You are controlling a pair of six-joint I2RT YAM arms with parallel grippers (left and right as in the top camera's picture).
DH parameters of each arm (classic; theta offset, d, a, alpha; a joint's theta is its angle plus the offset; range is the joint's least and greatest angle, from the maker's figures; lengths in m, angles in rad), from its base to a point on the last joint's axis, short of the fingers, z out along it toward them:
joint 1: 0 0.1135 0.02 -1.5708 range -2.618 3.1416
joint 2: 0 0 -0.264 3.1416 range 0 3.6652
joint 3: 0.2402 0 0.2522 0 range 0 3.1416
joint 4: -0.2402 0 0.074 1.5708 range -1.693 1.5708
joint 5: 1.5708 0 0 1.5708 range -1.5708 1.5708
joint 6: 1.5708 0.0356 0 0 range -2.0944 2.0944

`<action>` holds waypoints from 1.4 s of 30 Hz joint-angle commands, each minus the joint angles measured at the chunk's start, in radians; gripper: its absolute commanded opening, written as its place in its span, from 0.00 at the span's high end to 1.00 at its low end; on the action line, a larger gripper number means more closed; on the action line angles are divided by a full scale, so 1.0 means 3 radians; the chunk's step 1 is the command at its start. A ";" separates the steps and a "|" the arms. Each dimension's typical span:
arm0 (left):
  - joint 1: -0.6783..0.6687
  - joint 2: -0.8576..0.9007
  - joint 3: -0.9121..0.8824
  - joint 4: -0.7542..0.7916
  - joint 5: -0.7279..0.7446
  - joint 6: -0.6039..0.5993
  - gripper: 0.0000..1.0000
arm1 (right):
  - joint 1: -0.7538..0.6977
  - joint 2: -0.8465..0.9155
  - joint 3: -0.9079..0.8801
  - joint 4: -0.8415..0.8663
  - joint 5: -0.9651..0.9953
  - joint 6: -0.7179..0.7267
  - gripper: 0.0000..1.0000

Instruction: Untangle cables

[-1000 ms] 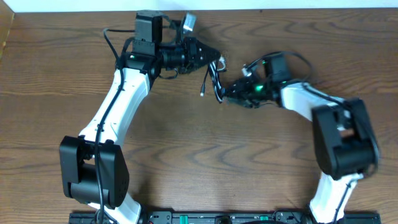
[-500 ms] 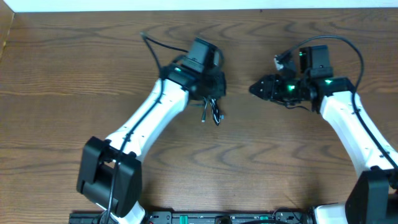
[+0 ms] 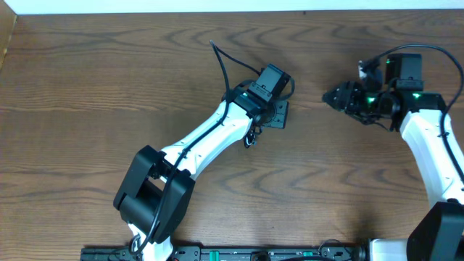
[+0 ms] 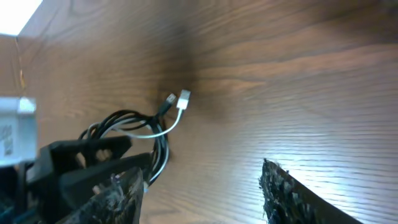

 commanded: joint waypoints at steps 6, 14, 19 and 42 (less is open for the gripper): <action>0.0025 -0.0605 0.0198 -0.0051 -0.0076 0.0558 0.44 | -0.0060 -0.0060 0.0001 -0.0141 0.0015 -0.0053 0.41; 0.0028 -0.0731 0.0198 -0.0238 -0.0076 0.0619 0.92 | 0.0196 -0.0060 0.0001 -0.0174 0.0010 -0.0083 0.41; 0.0042 -0.0673 0.0197 -0.0337 -0.0072 0.0540 0.77 | 0.0212 -0.0060 0.0001 -0.0159 0.0237 -0.0130 0.36; 0.0095 0.0509 0.0196 0.0045 0.0239 0.1654 0.56 | -0.0135 -0.0060 0.0001 -0.0350 0.0327 -0.0515 0.34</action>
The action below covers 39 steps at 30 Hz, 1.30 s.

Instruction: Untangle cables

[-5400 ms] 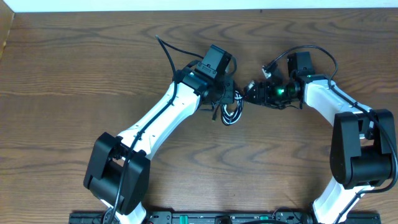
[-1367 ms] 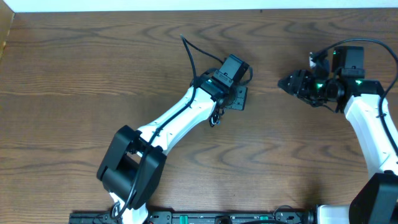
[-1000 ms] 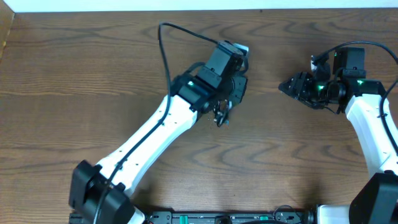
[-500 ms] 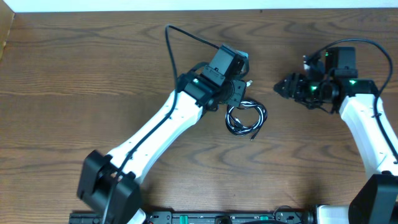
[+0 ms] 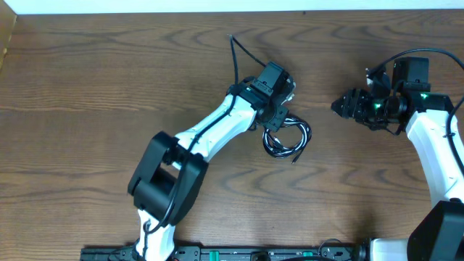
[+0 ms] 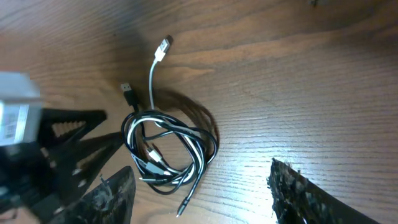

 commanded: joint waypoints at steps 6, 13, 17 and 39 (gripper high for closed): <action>0.0014 0.0295 0.0031 0.0275 0.0029 0.0498 0.56 | -0.0006 -0.0058 0.0001 -0.0042 0.0006 -0.0078 0.34; 0.0010 0.0341 0.0031 0.0388 0.0031 0.0496 0.63 | -0.0005 -0.0058 0.0001 -0.0088 0.0006 -0.0078 0.34; -0.0009 0.0385 0.0009 0.0385 0.0029 0.0497 0.63 | -0.0005 -0.0058 0.0001 -0.0088 0.0006 -0.0078 0.34; 0.0137 -0.0402 0.0025 0.0114 0.0032 -0.0526 0.93 | 0.0079 -0.0058 0.0001 0.0150 -0.0886 -0.0079 0.39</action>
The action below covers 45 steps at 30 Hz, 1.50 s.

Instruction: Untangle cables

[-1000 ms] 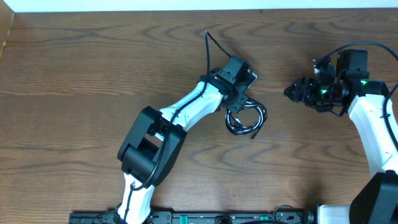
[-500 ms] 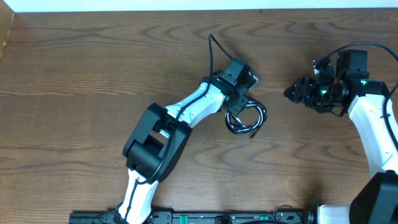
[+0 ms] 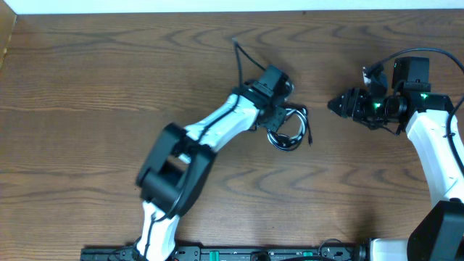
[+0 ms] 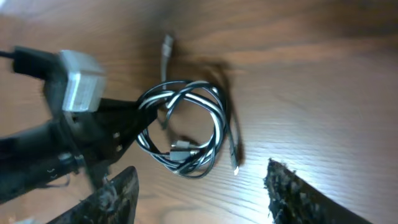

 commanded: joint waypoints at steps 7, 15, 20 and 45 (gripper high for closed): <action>0.0144 -0.1090 0.0029 -0.0231 0.0029 -0.0804 0.93 | 0.0416 -0.0058 0.0003 0.0451 -0.0771 0.0595 0.41; 0.0144 -0.1095 0.0025 -0.0408 0.0028 -0.1022 0.93 | 0.0753 -0.0058 0.0003 0.0984 -0.0530 0.1249 0.42; 0.0144 -0.1095 0.0025 -0.0445 0.0029 -0.1436 0.93 | 0.0904 -0.0057 0.0003 0.1069 -0.0308 0.1265 0.43; 0.0209 -0.1095 0.0024 -0.0519 -0.0365 -0.1514 0.93 | 0.0614 -0.0025 0.0000 0.0837 0.0432 0.0849 0.46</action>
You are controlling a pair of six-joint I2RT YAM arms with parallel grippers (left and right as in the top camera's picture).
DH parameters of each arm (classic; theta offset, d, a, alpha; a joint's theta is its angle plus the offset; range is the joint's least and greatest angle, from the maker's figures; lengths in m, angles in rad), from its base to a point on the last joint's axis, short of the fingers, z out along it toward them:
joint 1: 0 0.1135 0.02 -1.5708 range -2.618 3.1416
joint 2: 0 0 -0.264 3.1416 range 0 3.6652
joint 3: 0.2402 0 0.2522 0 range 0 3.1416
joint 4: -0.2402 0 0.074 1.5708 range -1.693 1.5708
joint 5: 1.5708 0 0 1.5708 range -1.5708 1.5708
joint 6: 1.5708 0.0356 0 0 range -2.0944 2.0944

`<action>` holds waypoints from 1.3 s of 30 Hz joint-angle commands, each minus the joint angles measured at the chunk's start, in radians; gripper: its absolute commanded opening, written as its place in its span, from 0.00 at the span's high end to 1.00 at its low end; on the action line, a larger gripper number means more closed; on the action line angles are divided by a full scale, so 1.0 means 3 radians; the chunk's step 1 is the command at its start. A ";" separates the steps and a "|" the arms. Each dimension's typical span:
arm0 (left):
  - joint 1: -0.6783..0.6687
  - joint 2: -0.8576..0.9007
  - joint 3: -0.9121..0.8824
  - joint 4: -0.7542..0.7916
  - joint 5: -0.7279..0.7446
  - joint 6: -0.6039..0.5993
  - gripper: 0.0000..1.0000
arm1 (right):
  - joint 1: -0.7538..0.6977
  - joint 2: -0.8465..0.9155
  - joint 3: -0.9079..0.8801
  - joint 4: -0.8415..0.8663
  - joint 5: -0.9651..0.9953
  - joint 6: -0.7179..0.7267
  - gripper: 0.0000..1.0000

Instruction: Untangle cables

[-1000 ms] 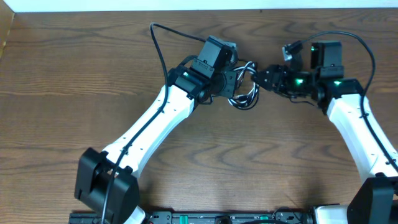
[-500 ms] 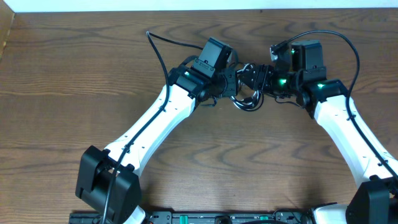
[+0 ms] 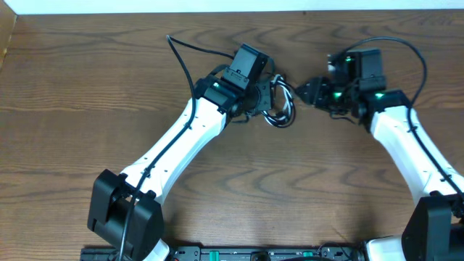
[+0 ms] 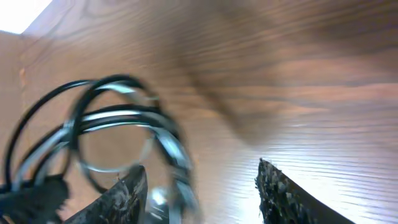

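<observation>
A coiled bundle of black and white cables (image 3: 281, 104) hangs from my left gripper (image 3: 262, 98), which is shut on its left side, near the far middle of the table. My right gripper (image 3: 303, 90) points left at the coil's right edge. In the right wrist view the coil (image 4: 118, 127) is blurred and close. One black and white strand (image 4: 179, 163) runs down between the wide-apart fingers (image 4: 121, 200). My right gripper (image 4: 199, 196) is open, with its jaws standing either side of that strand. The plugs are hidden.
The brown wooden table (image 3: 87, 109) ends at a white strip along the far edge (image 3: 145, 6). The left arm's own black lead (image 3: 181, 47) loops up behind its wrist. The long white left forearm (image 3: 174, 148) crosses the table's middle.
The left gripper has carried the coil farther back on the table, and its arm now lies more to the left. The right gripper has moved left, and its open fingers now straddle a strand.
First the left gripper sat over the bundle, with plug ends poking out, while the right gripper stood open off to the right. Then the coil showed beside the left gripper, spread on the table. Later it was tilted up in that gripper. Now both grippers meet at the coil.
</observation>
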 commanded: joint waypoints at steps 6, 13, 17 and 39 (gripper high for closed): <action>0.0019 -0.0001 0.0011 -0.0003 -0.0234 0.0145 0.93 | -0.0206 -0.0326 0.0001 0.0123 -0.0420 -0.0277 0.45; 0.0019 -0.0001 0.0011 -0.0001 -0.0081 0.0131 0.92 | 0.0098 -0.0225 0.0000 0.0294 -0.0676 -0.0272 0.45; 0.0019 -0.0001 0.0011 0.0000 0.0053 0.0079 0.93 | 0.0277 -0.0065 0.0000 0.0337 -0.0655 -0.0257 0.46; 0.0020 -0.0001 0.0011 -0.0001 0.0718 0.0043 0.92 | 0.0643 0.0580 0.0000 0.0835 -0.0383 0.0380 0.57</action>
